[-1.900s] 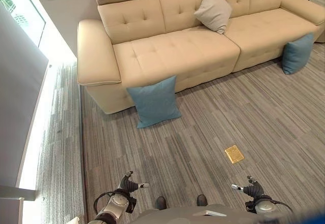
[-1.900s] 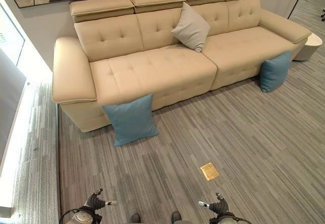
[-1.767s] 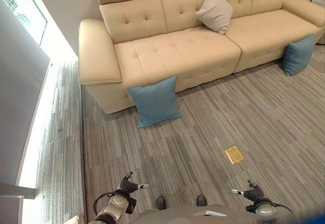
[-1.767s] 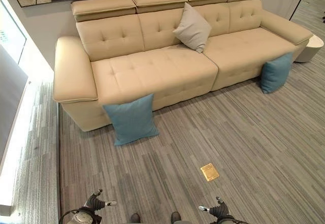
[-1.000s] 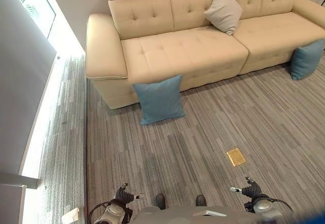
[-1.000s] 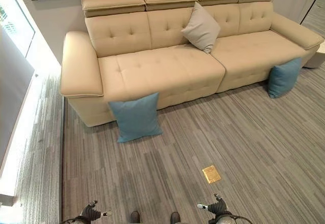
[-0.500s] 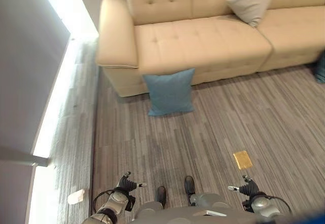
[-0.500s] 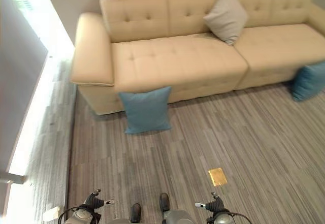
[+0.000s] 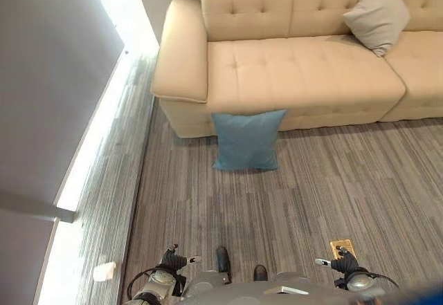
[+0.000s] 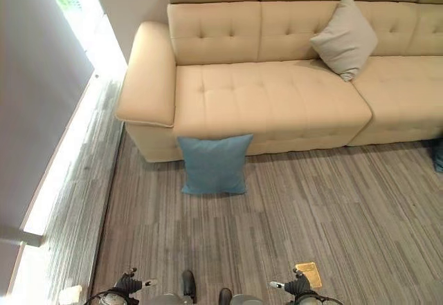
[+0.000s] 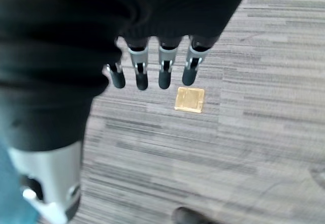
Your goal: Pick up all the scattered cushions and arrange them neatly on the sofa.
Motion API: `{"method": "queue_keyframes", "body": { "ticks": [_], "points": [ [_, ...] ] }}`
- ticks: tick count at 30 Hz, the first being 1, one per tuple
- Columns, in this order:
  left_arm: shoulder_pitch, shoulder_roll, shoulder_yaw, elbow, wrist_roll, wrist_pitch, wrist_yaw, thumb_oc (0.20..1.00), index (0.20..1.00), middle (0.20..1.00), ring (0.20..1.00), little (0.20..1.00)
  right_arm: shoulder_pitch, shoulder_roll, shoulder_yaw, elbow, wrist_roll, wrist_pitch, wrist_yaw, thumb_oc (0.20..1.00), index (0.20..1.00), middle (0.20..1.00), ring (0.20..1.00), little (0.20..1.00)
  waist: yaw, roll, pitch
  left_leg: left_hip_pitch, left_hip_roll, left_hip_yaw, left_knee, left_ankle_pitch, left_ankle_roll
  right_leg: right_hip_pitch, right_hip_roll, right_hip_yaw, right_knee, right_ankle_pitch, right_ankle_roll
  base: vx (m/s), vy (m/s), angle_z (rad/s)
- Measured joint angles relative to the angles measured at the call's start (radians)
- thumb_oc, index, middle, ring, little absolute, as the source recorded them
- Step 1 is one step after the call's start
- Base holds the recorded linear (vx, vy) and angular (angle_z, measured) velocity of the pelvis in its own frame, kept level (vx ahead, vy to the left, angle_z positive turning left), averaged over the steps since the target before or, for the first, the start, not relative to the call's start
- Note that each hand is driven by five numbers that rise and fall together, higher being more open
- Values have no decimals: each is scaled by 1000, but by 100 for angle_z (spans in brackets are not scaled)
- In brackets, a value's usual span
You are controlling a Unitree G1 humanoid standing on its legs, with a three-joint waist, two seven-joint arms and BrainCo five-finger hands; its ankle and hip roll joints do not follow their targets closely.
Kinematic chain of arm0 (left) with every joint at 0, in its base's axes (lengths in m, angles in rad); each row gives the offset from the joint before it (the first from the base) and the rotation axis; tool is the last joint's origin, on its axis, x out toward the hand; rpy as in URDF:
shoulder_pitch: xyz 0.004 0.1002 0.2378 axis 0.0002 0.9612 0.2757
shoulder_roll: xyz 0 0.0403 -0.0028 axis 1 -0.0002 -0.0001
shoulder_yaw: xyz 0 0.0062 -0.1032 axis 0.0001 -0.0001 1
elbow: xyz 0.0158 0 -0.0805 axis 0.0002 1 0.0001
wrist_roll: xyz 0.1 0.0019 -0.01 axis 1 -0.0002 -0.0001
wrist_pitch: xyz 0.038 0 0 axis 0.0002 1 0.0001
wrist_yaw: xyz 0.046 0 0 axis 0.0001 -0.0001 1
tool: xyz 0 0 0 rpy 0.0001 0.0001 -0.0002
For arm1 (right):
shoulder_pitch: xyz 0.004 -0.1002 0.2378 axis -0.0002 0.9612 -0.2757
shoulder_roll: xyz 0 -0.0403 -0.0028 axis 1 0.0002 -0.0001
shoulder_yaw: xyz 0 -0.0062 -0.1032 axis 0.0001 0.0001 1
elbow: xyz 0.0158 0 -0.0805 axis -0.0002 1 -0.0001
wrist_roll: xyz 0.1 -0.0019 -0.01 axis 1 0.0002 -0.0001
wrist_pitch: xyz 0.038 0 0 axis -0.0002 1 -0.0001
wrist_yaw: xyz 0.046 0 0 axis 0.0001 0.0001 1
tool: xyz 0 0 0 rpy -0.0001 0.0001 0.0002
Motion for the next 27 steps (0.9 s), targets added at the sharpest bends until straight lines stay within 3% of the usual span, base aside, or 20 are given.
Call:
{"method": "queue_keyframes", "body": {
  "ticks": [1, 2, 4, 7, 10, 11, 12, 13, 14, 15, 16, 17, 19, 20, 21, 22, 23, 24, 25, 27],
  "points": [
    [-22, 22, -10, -10, 0, -5, 1, 1000, 1000, 1000, 1000, 1000, 11, 4, 2, -35, -5, -4, 0, 1000, 1000, 1000, 1000, 1000, -8, -22, -13, 3, -30, 5, 2, -15, 5, -108, -63, 2, 189, -44, 48, 188, 44, -1],
    [-55, 36, -18, -16, 0, -5, 1, 1000, 1000, 1000, 1000, 1000, 5, 13, 3, -36, -14, 3, 1, 1000, 1000, 1000, 1000, 1000, -3, -41, -20, 13, -60, 9, 3, -41, 30, -174, -134, 10, 251, -53, 66, 226, 8, 3],
    [-61, 37, -27, -13, 0, -3, 0, 1000, 1000, 1000, 1000, 1000, -15, 10, 2, -56, -28, 2, 1, 1000, 1000, 1000, 1000, 1000, -4, -41, -14, 50, -76, 11, 2, -62, 36, -221, -193, 7, 268, -52, 66, 247, -63, -10],
    [-61, 37, -26, 2, 2, -3, -1, 1000, 1000, 1000, 1000, 1000, -30, 11, 5, -57, -36, 2, 3, 1000, 1000, 1000, 1000, 1000, -3, -36, -8, 81, -73, 12, 2, -95, -1, -217, -194, -22, 15, -30, 54, 248, -124, -4],
    [-47, 36, -16, 35, 4, 1, -6, 1000, 1000, 1000, 1000, 1000, -36, 11, 5, -58, -37, 2, 3, 1000, 1000, 1000, 1000, 1000, -19, -49, -7, 110, -74, 9, 2, -118, -10, -217, -162, -37, -215, 106, 57, 131, -114, 14],
    [-22, 38, -17, 34, 4, 1, -7, 1000, 1000, 1000, 1000, 1000, -16, 10, 3, -46, -37, 7, 3, 1000, 1000, 1000, 1000, 1000, -30, -69, -10, 152, -87, -6, 2, -141, -25, -198, -162, -36, -244, 198, 30, 241, -303, 41],
    [1, 18, -19, 36, 6, 1, -7, 1000, 1000, 1000, 1000, 1000, -6, 3, -5, -19, -37, 8, 3, 1000, 1000, 1000, 1000, 1000, -34, -41, -15, 185, -45, -18, 11, -173, -63, -158, -124, -43, -253, 244, -10, 256, -419, 39],
    [5, 14, -20, 39, 9, 1, -9, 1000, 1000, 1000, 1000, 1000, -3, 1, -3, -5, -41, 9, 9, 1000, 1000, 1000, 1000, 1000, -26, -31, -19, 171, 12, -38, 87, -187, -95, -92, -66, -50, -327, 229, -48, 147, -447, 21],
    [7, 11, -20, 39, 10, 1, -11, 1000, 1000, 1000, 1000, 1000, 0, -5, -6, -5, -47, 9, 9, 1000, 1000, 1000, 1000, 1000, -25, -36, -20, 158, 24, -47, 126, -181, -105, -55, -58, -54, -365, 236, -56, 69, -387, 50],
    [-2, 7, -17, 35, 10, 0, -23, 1000, 1000, 1000, 1000, 1000, 16, -6, -32, -15, -48, 6, 9, 1000, 1000, 1000, 1000, 1000, -25, -72, -22, 39, 34, -71, 361, -183, -131, -9, -57, -77, -420, 244, -102, 71, -354, 49],
    [-15, 8, -17, 17, 9, -3, -26, 1000, 1000, 1000, 1000, 1000, 19, -4, -33, -17, -47, 5, 10, 1000, 1000, 1000, 1000, 1000, -14, -97, -18, -67, 40, -71, 566, -155, -177, -9, -69, -77, -419, 234, -122, 106, -224, 36],
    [-36, 20, -13, -23, 2, -15, -30, 1000, 1000, 1000, 1000, 1000, 3, -3, -31, 8, -44, 6, 10, 1000, 1000, 1000, 1000, 1000, 15, -111, -3, -227, 68, -111, 807, -131, -196, 17, -44, -70, -428, 222, -188, 210, -185, -5],
    [-41, 27, -15, -39, 1, -18, -30, 1000, 1000, 1000, 1000, 1000, 1, 2, -23, 25, -43, 4, 10, 1000, 1000, 1000, 1000, 1000, 18, -120, 6, -291, 79, -95, 790, -130, -180, 58, -20, -70, -444, 200, -194, 270, -61, -20],
    [-44, 31, -19, -42, 1, -19, -30, 1000, 1000, 1000, 1000, 1000, -13, 5, 2, 41, -43, 6, 11, 1000, 1000, 1000, 1000, 1000, 18, -123, 14, -283, 42, -98, 569, -121, -172, 93, -13, -59, -468, 182, -156, 234, -6, -30],
    [-45, 30, -19, -40, 1, -19, -31, 1000, 1000, 1000, 1000, 1000, -14, 1, 8, 41, -43, 8, 13, 1000, 1000, 1000, 1000, 1000, 19, -120, 18, -271, 26, -98, 450, -107, -171, 96, -10, -56, -466, 181, -147, 285, 39, -56],
    [-31, 35, -16, -31, 0, -14, -31, 1000, 1000, 1000, 1000, 1000, -20, 3, 11, 59, -43, 7, 15, 1000, 1000, 1000, 1000, 1000, 8, -112, 20, -256, -16, -98, 233, -35, -147, 118, 19, -39, -467, 161, -115, 362, 85, -43],
    [-30, 35, -18, -31, 0, -14, -29, 1000, 1000, 1000, 1000, 1000, -8, 6, 10, 69, -43, 7, 16, 1000, 1000, 1000, 1000, 1000, 2, -115, 40, -220, -64, -124, 122, 14, -99, 130, 20, -56, -388, 64, 173, 359, 107, -41],
    [-32, 2, -10, -28, -1, -15, -29, 1000, 1000, 1000, 1000, 1000, -10, -12, 4, 63, -43, 6, 18, 1000, 1000, 1000, 1000, 1000, 1, -55, 46, -215, -16, -163, 95, 24, -92, 60, 38, -36, -216, -15, -57, 351, 158, -1],
    [-27, 3, 3, -13, 0, -7, -32, 1000, 1000, 1000, 1000, 1000, 3, -35, 7, 51, -43, 11, 14, 1000, 1000, 1000, 1000, 1000, -13, -29, 32, -221, 46, -150, 113, 34, -105, 105, 11, -21, -246, -10, -139, 248, 146, -1],
    [-31, 5, 4, -3, 0, -13, -31, 1000, 1000, 1000, 1000, 1000, -15, -32, 5, 60, -44, 16, 17, 1000, 1000, 1000, 1000, 1000, 13, -75, 25, -201, -30, -144, 106, 33, -89, 161, 0, 10, -307, -4, -128, 205, 151, -22]
  ]
}}
